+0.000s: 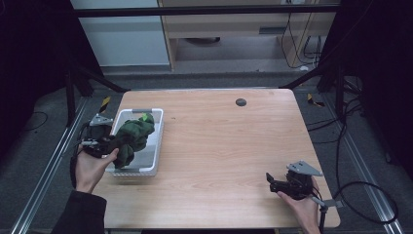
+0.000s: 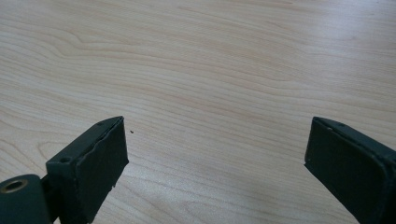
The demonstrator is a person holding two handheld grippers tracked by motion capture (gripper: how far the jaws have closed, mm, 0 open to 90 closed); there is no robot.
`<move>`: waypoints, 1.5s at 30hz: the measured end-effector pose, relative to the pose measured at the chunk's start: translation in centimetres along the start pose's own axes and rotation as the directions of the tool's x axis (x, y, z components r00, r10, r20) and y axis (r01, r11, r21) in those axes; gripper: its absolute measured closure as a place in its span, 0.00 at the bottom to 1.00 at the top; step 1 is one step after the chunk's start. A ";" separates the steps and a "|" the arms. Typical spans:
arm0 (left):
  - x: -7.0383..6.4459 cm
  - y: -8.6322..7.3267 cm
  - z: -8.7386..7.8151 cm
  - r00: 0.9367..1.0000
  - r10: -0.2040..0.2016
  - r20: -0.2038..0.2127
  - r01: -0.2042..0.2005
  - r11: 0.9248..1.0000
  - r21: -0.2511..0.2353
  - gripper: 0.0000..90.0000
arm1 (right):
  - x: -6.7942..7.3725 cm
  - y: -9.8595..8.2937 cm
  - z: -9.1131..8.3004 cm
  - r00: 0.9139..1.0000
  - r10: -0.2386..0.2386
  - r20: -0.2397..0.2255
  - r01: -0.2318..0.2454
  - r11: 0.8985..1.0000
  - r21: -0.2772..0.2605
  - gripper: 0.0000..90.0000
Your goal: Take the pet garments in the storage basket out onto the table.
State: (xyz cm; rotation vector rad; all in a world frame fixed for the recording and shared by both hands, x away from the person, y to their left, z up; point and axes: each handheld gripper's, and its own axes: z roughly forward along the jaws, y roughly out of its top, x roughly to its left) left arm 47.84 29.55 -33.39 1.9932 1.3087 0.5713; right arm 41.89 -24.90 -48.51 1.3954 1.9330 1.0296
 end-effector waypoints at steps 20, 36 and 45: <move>-2.1 1.6 -2.7 0.997 0.069 0.038 -0.067 0.996 -0.051 0.89 | 0.1 0.0 -0.1 1.000 0.012 0.000 -0.012 1.000 0.005 0.07; -4.6 2.7 -3.2 0.989 0.123 0.086 -0.116 0.990 -0.078 0.89 | 0.0 0.0 0.0 1.000 0.007 0.004 -0.007 1.000 0.001 0.07; -6.8 3.4 -2.1 0.981 0.158 0.114 -0.151 0.986 -0.070 0.89 | -0.1 0.0 -0.3 1.000 0.011 0.002 -0.011 1.000 -0.004 0.07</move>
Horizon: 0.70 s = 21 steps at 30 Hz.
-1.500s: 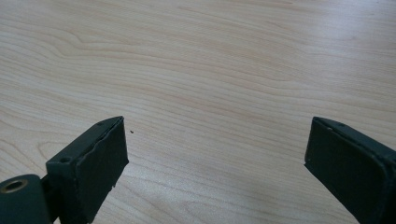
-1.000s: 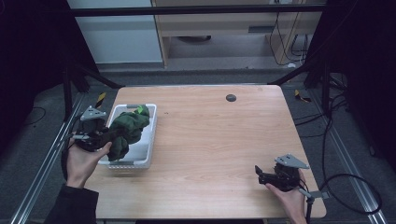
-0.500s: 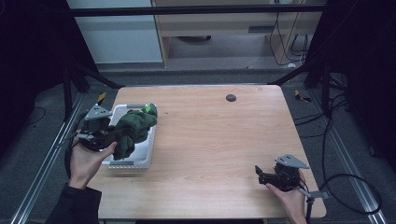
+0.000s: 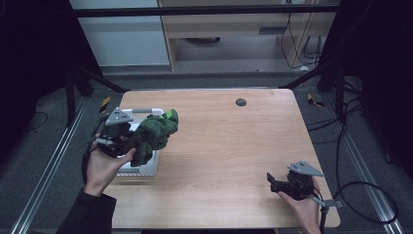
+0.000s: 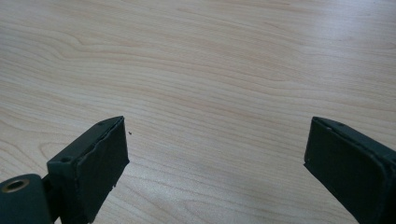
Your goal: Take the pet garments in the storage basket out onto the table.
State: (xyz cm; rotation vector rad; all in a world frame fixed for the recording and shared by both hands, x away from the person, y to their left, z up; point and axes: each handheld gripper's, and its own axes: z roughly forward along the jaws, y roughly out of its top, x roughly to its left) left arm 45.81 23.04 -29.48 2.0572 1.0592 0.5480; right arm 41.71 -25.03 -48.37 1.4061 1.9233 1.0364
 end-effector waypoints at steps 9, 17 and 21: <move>-2.0 0.5 1.8 0.998 0.037 0.047 -0.038 0.999 0.008 0.89 | -0.2 0.0 -0.2 1.000 0.005 0.005 -0.005 1.000 -0.005 0.07; -3.3 1.0 3.1 0.995 0.055 0.081 -0.056 0.998 0.008 0.89 | -0.2 0.0 -0.2 1.000 0.001 0.007 -0.001 1.000 -0.006 0.07; -4.0 1.2 3.8 0.993 0.064 0.100 -0.065 0.998 0.013 0.89 | -0.2 -0.1 -0.2 1.000 0.004 0.005 -0.004 1.000 -0.006 0.07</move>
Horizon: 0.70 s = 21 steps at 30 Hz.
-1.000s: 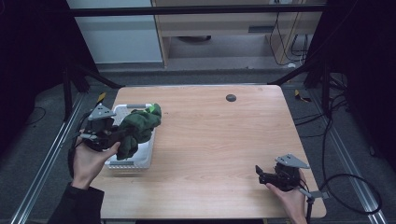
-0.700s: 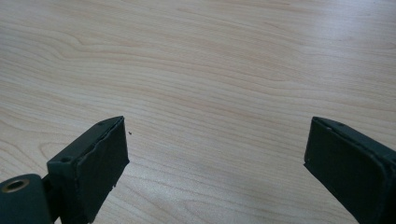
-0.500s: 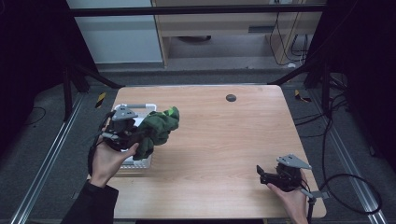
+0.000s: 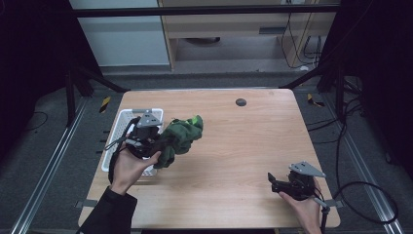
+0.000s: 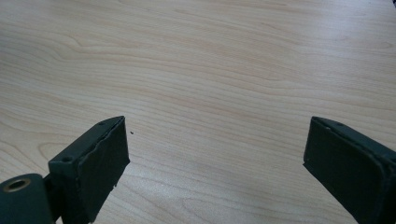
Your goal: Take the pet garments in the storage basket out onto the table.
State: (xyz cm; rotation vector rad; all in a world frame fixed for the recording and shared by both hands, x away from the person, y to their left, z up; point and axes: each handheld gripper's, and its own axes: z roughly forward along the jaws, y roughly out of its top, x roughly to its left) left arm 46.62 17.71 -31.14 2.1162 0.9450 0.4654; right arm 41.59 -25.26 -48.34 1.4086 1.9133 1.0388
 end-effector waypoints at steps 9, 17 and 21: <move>-1.8 0.3 2.0 0.998 0.043 0.036 -0.044 0.998 0.034 0.89 | -0.1 0.0 -0.1 1.000 0.000 0.003 0.000 1.000 -0.004 0.07; -2.8 0.0 3.8 0.995 0.060 0.074 -0.064 0.996 0.055 0.89 | -0.2 0.0 -0.1 1.000 0.001 0.016 -0.001 1.000 -0.005 0.07; -3.1 -0.1 4.4 0.994 0.064 0.086 -0.070 0.995 0.066 0.89 | -0.2 0.0 -0.2 1.000 0.007 0.020 -0.007 1.000 -0.003 0.07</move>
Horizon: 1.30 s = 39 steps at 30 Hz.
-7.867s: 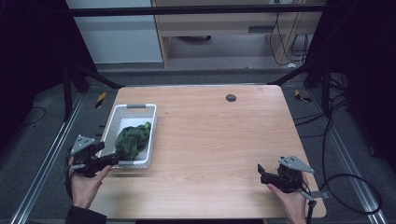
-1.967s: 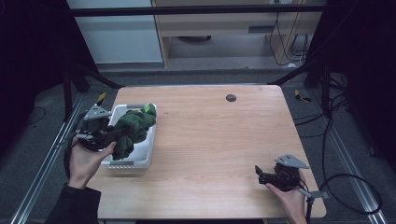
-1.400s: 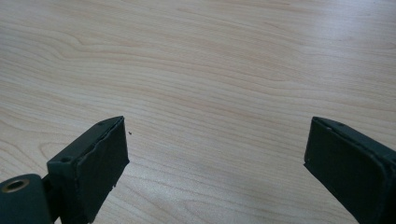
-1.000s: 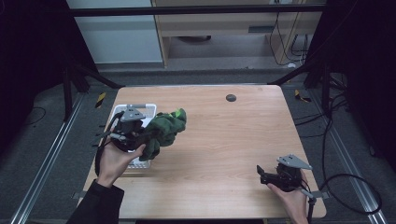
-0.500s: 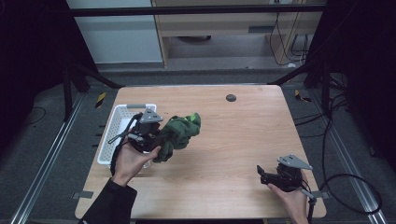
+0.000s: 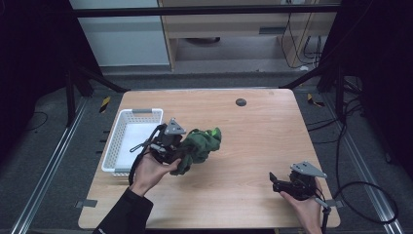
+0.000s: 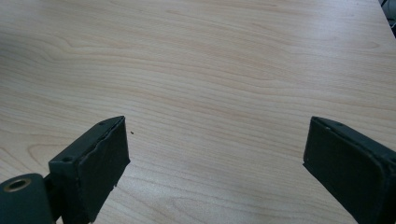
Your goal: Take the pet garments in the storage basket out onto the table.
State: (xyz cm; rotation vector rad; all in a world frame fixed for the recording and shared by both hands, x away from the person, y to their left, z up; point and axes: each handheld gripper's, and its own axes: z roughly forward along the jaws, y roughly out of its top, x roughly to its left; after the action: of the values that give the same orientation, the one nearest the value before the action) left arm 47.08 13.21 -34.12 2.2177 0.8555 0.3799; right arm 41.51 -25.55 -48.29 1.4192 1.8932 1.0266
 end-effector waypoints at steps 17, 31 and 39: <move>-2.0 -0.6 3.9 0.998 0.019 0.068 -0.023 0.998 0.051 0.89 | -0.4 -0.1 -0.1 1.000 0.004 0.028 -0.003 1.000 -0.001 0.08; -3.3 -2.0 7.1 0.993 0.025 0.112 -0.036 0.994 0.100 0.89 | -0.3 -0.1 0.0 1.000 0.007 0.029 -0.007 1.000 0.005 0.08; -3.8 -3.2 8.8 0.991 0.032 0.129 -0.050 0.990 0.135 0.88 | -0.4 -0.2 0.1 0.999 -0.005 0.033 0.004 1.000 0.009 0.08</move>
State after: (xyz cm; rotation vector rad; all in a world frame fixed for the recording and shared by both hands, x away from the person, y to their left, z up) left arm 47.09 7.70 -42.58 2.3625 0.7898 0.2016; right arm 41.58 -25.90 -48.56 1.4278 1.8790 0.9877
